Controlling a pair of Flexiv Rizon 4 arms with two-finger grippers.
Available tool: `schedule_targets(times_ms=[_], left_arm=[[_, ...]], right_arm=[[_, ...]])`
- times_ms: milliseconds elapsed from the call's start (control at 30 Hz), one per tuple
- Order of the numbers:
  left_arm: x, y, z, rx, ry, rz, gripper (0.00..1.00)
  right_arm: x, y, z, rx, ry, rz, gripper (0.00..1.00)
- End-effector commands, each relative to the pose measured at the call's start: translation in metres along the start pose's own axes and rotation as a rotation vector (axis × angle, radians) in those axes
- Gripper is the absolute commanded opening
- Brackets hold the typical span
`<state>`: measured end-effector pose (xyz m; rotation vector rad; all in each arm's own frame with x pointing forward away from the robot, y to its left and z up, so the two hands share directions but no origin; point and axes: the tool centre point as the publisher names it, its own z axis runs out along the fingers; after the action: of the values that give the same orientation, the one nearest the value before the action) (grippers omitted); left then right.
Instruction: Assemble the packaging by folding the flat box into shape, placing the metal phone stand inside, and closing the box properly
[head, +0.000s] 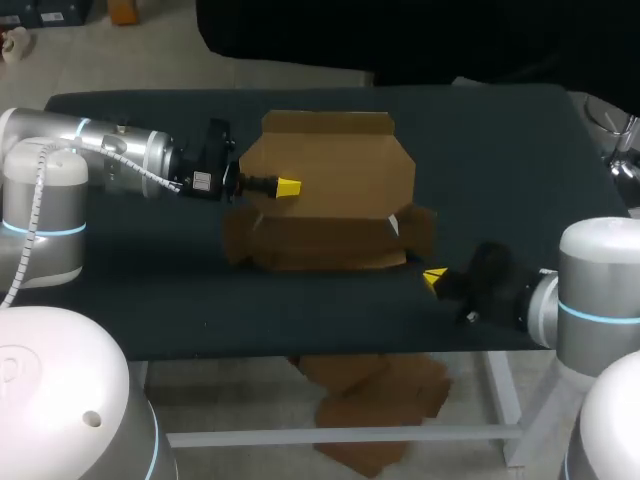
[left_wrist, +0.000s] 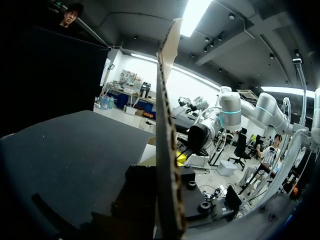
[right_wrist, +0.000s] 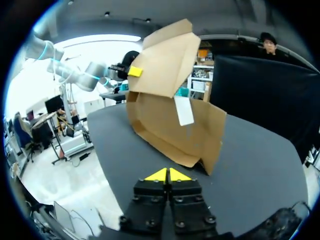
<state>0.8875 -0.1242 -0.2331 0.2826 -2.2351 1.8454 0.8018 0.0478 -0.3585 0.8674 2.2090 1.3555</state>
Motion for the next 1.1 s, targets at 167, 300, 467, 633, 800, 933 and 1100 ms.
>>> schedule_targets(times_ms=[167, 300, 467, 633, 800, 933, 1100], left_arm=[[0.0, 0.002, -0.001, -0.002, 0.0, 0.0, 0.0], [0.0, 0.002, -0.001, -0.002, 0.0, 0.0, 0.0], [0.0, 0.002, -0.001, -0.002, 0.0, 0.0, 0.0], [0.0, 0.002, -0.001, -0.002, 0.0, 0.0, 0.0], [0.0, 0.002, -0.001, -0.002, 0.0, 0.0, 0.0], [0.0, 0.002, -0.001, -0.002, 0.0, 0.0, 0.0], [0.0, 0.002, -0.001, -0.002, 0.0, 0.0, 0.0]], right_arm=[[-0.006, -0.002, -0.01, 0.012, 0.003, 0.009, 0.36], [-0.008, -0.001, -0.012, 0.02, -0.014, 0.038, 0.5], [-0.004, -0.003, -0.002, 0.011, -0.007, 0.082, 0.47], [-0.002, -0.008, 0.01, 0.025, -0.014, 0.11, 0.48], [-0.002, -0.012, 0.017, 0.027, -0.018, 0.127, 0.49], [-0.004, -0.012, 0.028, 0.037, -0.022, 0.123, 0.49], [-0.009, -0.016, 0.042, 0.043, -0.002, 0.123, 0.54]])
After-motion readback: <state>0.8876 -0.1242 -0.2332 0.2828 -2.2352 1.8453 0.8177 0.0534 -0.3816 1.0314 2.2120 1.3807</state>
